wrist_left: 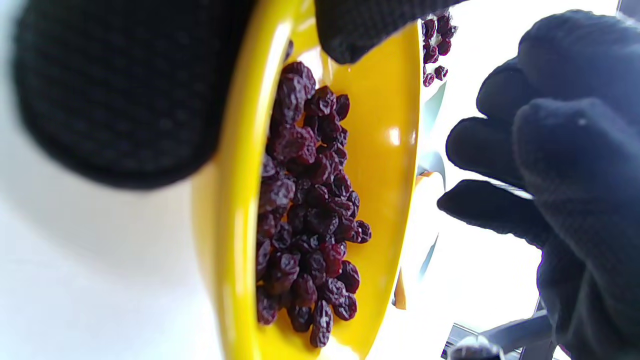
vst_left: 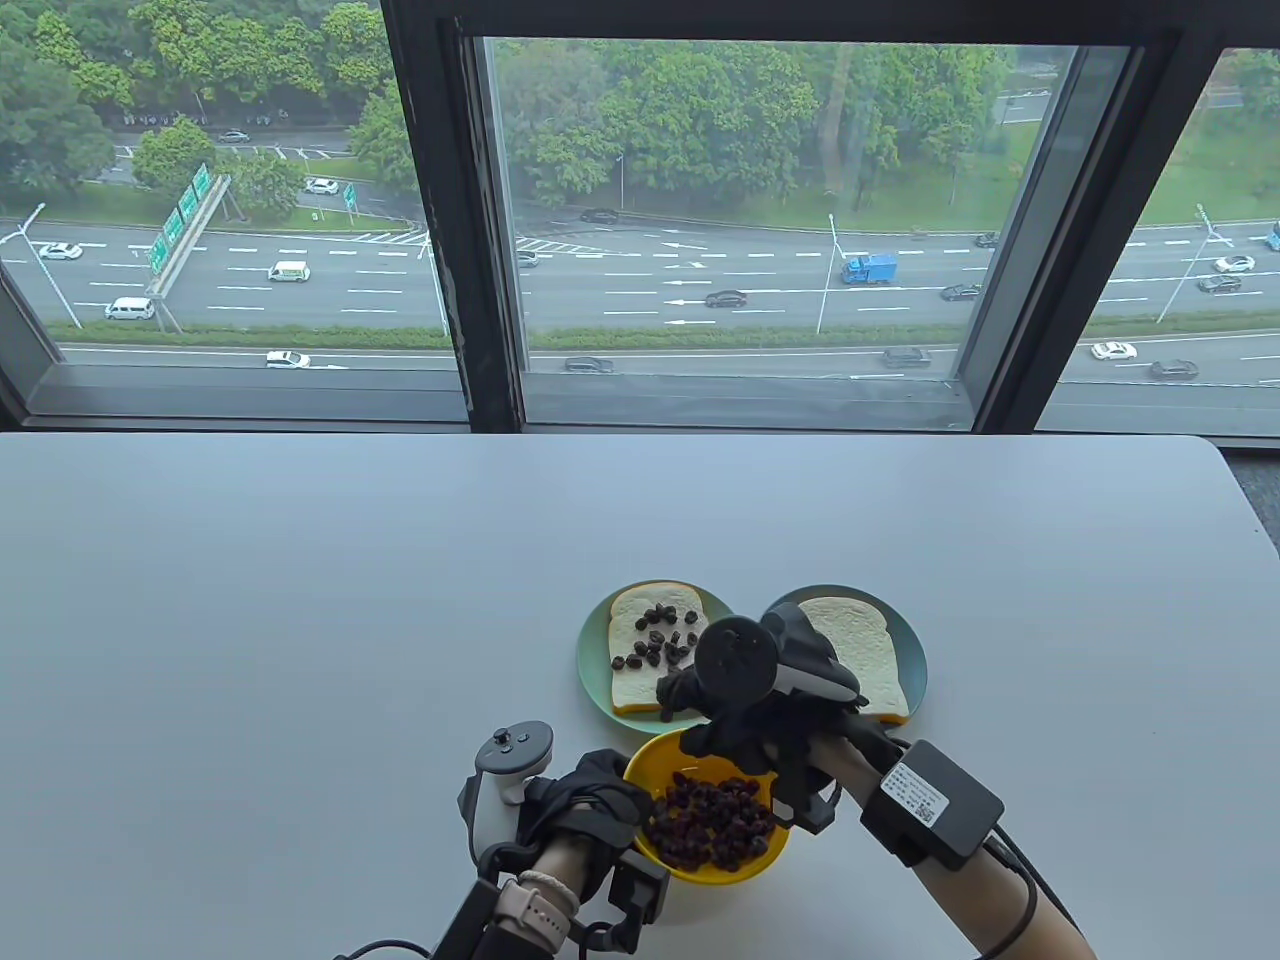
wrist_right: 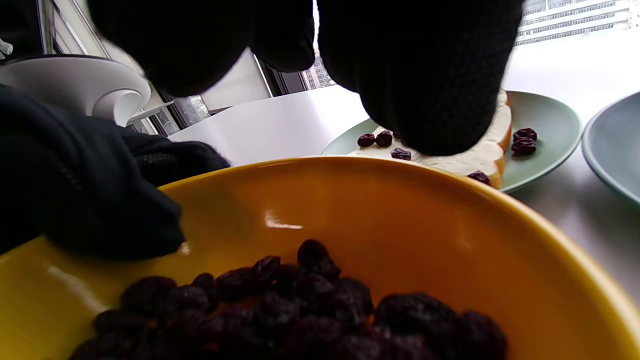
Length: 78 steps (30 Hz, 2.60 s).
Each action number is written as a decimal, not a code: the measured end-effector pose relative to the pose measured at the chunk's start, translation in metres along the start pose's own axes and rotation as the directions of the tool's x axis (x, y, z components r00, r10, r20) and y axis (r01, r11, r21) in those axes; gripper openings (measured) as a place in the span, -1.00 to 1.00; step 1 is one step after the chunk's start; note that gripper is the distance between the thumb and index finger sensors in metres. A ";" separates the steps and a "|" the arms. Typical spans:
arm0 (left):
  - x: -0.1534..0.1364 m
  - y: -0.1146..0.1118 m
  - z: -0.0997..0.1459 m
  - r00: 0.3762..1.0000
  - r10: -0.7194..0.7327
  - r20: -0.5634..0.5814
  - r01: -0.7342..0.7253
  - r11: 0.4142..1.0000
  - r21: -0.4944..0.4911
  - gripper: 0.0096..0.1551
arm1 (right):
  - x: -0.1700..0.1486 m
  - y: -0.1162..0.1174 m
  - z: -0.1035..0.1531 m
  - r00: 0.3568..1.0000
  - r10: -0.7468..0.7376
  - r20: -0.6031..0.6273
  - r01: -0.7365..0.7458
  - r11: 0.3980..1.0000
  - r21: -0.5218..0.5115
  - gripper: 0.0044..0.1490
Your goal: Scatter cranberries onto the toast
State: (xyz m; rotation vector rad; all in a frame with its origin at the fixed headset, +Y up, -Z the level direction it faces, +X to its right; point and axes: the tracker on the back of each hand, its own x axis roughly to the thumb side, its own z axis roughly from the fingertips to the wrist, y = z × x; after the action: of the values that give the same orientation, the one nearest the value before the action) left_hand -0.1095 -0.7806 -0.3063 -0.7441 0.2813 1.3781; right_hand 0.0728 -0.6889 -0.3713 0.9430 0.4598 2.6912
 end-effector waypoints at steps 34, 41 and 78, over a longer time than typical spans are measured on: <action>0.002 0.000 0.003 0.997 0.056 0.050 -0.060 0.996 0.066 -0.35 | 0.048 0.046 0.017 0.867 0.485 0.116 -0.472 0.873 -0.121 -0.62; 0.002 0.009 0.005 0.999 -0.053 0.009 0.052 0.992 0.119 -0.35 | 0.043 0.025 0.035 0.901 0.415 0.126 -0.375 0.892 -0.251 -0.62; -0.008 0.013 -0.009 0.998 -0.059 -0.038 0.059 0.998 -0.012 -0.35 | -0.018 0.008 -0.166 0.847 0.154 -0.509 -0.285 0.940 -0.190 -0.57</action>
State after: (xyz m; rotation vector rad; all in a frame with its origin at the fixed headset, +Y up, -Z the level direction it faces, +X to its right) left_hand -0.1209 -0.7928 -0.3124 -0.7831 0.2799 1.3117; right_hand -0.0205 -0.7371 -0.5013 0.2411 0.0764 3.0993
